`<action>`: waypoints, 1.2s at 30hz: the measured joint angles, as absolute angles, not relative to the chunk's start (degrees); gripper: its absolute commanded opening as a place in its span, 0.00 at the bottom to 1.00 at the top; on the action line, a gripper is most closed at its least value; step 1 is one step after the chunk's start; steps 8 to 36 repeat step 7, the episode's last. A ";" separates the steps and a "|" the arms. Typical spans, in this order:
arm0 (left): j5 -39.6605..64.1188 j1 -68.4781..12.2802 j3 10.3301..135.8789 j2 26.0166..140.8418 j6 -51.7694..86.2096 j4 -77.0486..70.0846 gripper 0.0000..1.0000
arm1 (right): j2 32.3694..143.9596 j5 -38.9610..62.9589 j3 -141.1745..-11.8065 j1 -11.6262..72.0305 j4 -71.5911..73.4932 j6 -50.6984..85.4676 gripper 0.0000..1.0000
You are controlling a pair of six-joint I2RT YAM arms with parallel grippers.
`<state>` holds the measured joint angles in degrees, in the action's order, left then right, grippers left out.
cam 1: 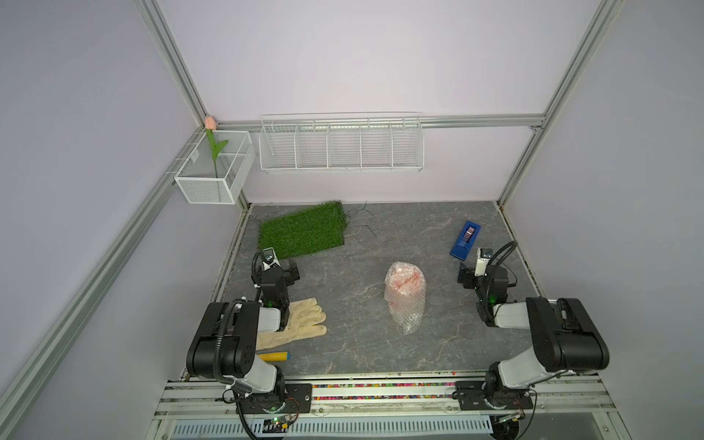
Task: Wrap wine glasses in bubble wrap
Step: Reset both arms
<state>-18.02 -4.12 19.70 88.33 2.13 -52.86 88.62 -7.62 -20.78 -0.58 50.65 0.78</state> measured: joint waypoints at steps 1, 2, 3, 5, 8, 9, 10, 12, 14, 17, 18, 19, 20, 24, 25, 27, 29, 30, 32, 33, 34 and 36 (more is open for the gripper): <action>-18.15 -4.12 19.84 88.33 2.15 -52.90 1.00 | 88.60 -7.64 -20.82 -0.45 50.98 0.60 0.89; -18.28 -4.12 20.05 88.33 2.24 -52.86 1.00 | 88.60 -7.66 -20.91 -0.27 50.92 0.38 0.89; -18.41 -4.12 20.23 88.36 2.28 -52.88 0.99 | 88.60 -7.64 -20.91 -0.21 50.87 0.30 0.89; -18.61 -4.12 20.43 88.40 2.31 -52.93 1.00 | 88.62 -7.66 -20.91 -0.10 50.92 -0.01 0.89; -18.74 -4.12 20.43 88.42 2.31 -52.90 1.00 | 88.60 -7.66 -20.91 0.01 50.89 -0.08 0.89; -18.74 -4.12 20.43 88.42 2.31 -52.90 1.00 | 88.60 -7.66 -20.91 0.01 50.89 -0.08 0.89; -18.74 -4.12 20.43 88.42 2.31 -52.90 1.00 | 88.60 -7.66 -20.91 0.01 50.89 -0.08 0.89; -18.74 -4.12 20.43 88.42 2.31 -52.90 1.00 | 88.60 -7.66 -20.91 0.01 50.89 -0.08 0.89; -18.74 -4.12 20.43 88.42 2.31 -52.90 1.00 | 88.60 -7.66 -20.91 0.01 50.89 -0.08 0.89; -18.74 -4.12 20.43 88.42 2.31 -52.90 1.00 | 88.60 -7.66 -20.91 0.01 50.89 -0.08 0.89; -18.74 -4.12 20.43 88.42 2.31 -52.90 1.00 | 88.60 -7.66 -20.91 0.01 50.89 -0.08 0.89; -18.74 -4.12 20.43 88.42 2.31 -52.90 1.00 | 88.60 -7.66 -20.91 0.01 50.89 -0.08 0.89; -18.74 -4.12 20.43 88.42 2.31 -52.90 1.00 | 88.60 -7.66 -20.91 0.01 50.89 -0.08 0.89; -18.74 -4.12 20.43 88.42 2.31 -52.90 1.00 | 88.60 -7.66 -20.91 0.01 50.89 -0.08 0.89; -18.74 -4.12 20.43 88.42 2.31 -52.90 1.00 | 88.60 -7.66 -20.91 0.01 50.89 -0.08 0.89; -18.74 -4.12 20.43 88.42 2.31 -52.90 1.00 | 88.60 -7.66 -20.91 0.01 50.89 -0.08 0.89; -18.74 -4.12 20.43 88.42 2.31 -52.90 1.00 | 88.60 -7.66 -20.91 0.01 50.89 -0.08 0.89; -18.74 -4.12 20.43 88.42 2.31 -52.90 1.00 | 88.60 -7.66 -20.91 0.01 50.89 -0.08 0.89; -18.74 -4.12 20.43 88.42 2.31 -52.90 1.00 | 88.60 -7.66 -20.91 0.01 50.89 -0.08 0.89; -18.74 -4.12 20.43 88.42 2.31 -52.90 1.00 | 88.60 -7.66 -20.91 0.01 50.89 -0.08 0.89; -18.74 -4.12 20.43 88.42 2.31 -52.90 1.00 | 88.60 -7.66 -20.91 0.01 50.89 -0.08 0.89; -18.74 -4.12 20.43 88.42 2.31 -52.90 1.00 | 88.60 -7.66 -20.91 0.01 50.89 -0.08 0.89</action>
